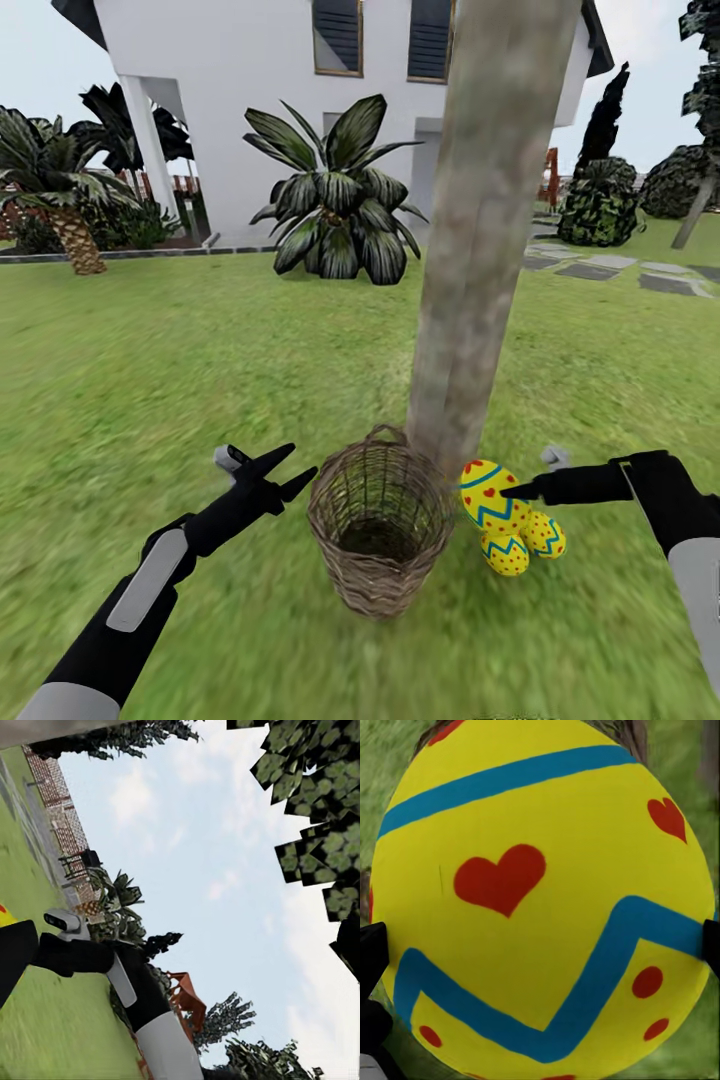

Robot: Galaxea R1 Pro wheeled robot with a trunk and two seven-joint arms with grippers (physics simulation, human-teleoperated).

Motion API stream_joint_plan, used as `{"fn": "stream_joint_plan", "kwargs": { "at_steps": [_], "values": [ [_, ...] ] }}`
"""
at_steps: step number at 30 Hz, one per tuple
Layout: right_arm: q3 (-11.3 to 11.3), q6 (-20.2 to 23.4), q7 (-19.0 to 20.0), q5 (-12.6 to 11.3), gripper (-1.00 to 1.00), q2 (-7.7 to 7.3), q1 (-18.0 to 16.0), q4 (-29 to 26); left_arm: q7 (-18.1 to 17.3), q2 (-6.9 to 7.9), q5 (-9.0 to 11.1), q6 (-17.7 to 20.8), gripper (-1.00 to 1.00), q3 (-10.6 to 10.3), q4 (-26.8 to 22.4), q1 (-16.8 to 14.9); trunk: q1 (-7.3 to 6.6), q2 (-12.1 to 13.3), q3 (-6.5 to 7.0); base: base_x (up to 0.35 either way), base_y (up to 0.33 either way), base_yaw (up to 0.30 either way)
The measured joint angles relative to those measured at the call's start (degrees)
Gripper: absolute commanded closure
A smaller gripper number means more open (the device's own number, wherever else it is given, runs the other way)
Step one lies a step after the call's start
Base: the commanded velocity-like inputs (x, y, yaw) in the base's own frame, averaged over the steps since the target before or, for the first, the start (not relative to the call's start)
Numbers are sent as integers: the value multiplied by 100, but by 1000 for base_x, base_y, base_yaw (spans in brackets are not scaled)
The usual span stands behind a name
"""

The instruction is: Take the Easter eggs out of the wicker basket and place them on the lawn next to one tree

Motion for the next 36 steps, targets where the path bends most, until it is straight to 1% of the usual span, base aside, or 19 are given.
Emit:
{"fn": "stream_joint_plan", "kwargs": {
  "at_steps": [2, 3, 4, 5, 8, 10, 11, 12, 13, 14, 15, 17, 18, 26, 29, 36],
  "values": [
    [-4, 2, -177, 2, 100, 9, 0, 0, 0, -38, -4, -17, -100, -7, 2, 0, 0, 0, 14, 22, 0, -168],
    [-5, -4, -376, 6, 100, 14, 0, 1, 0, -97, -15, -20, -100, -8, 6, 4, 0, 0, 18, 49, 0, -49],
    [-5, -16, -563, 4, 100, 16, 0, 4, 0, -117, -18, -21, -100, -8, 8, 7, 0, 0, 19, 10, 0, -10],
    [-5, -93, -831, 4, 100, 29, 6, 67, -5, -128, -17, -23, -100, -8, 8, 9, 0, 0, 19, 5, 0, -5],
    [-4, -232, -1118, 16, 100, 28, 8, 209, 18, -157, -19, -29, -100, -16, 3, 9, 0, 0, 20, 1, -5, -1],
    [-5, -256, -1496, 25, 100, 21, 7, 225, 30, -195, -20, -44, -100, -17, 8, 10, 0, 0, 20, 3, -153, 0],
    [-5, -255, -1637, 25, 100, 24, 7, 225, 31, -203, -20, -99, -100, -17, 9, 10, 0, 0, 20, 89, -259, -19],
    [-5, -253, -1798, 24, 100, 31, 6, 228, 31, -208, -21, -252, -100, -16, 9, 10, -1, 0, 20, 125, -275, -101],
    [-5, -251, -1886, 23, 100, 31, 6, 227, 30, -209, -21, -313, -100, -18, 11, 10, -1, 0, 20, 150, -284, -200],
    [-8, -250, -1991, 19, 100, 29, 6, 225, 30, -210, -22, -350, -100, -42, 15, 10, -2, 0, 21, 168, -288, -246],
    [-11, -253, -2065, 15, 100, 29, 6, 227, 30, -210, -25, -366, -100, -109, 14, 10, -2, 0, 23, 181, -289, -261],
    [-13, -262, -2109, 13, 100, 28, 6, 229, 30, -208, -25, -381, -100, -199, 12, 10, -2, 0, 31, 195, -288, -272],
    [-13, -263, -2115, 12, 100, 28, 6, 229, 30, -209, -24, -383, -100, -213, 13, 10, -2, 0, 35, 202, -285, -275],
    [-14, -264, -2120, 12, 100, 28, 6, 230, 37, -210, -25, -385, -100, -242, 10, 10, -1, 0, 70, 163, -295, -257],
    [-14, -299, -2128, 14, 100, 29, 5, 230, 107, -210, -28, -386, -100, -253, 10, 11, 0, 0, 73, 6, -334, 103],
    [-14, -325, -2129, 14, 100, 33, 5, 230, 151, -210, -27, -386, -100, -253, 11, 11, 0, 0, 74, 0, -336, 283]
  ]
}}
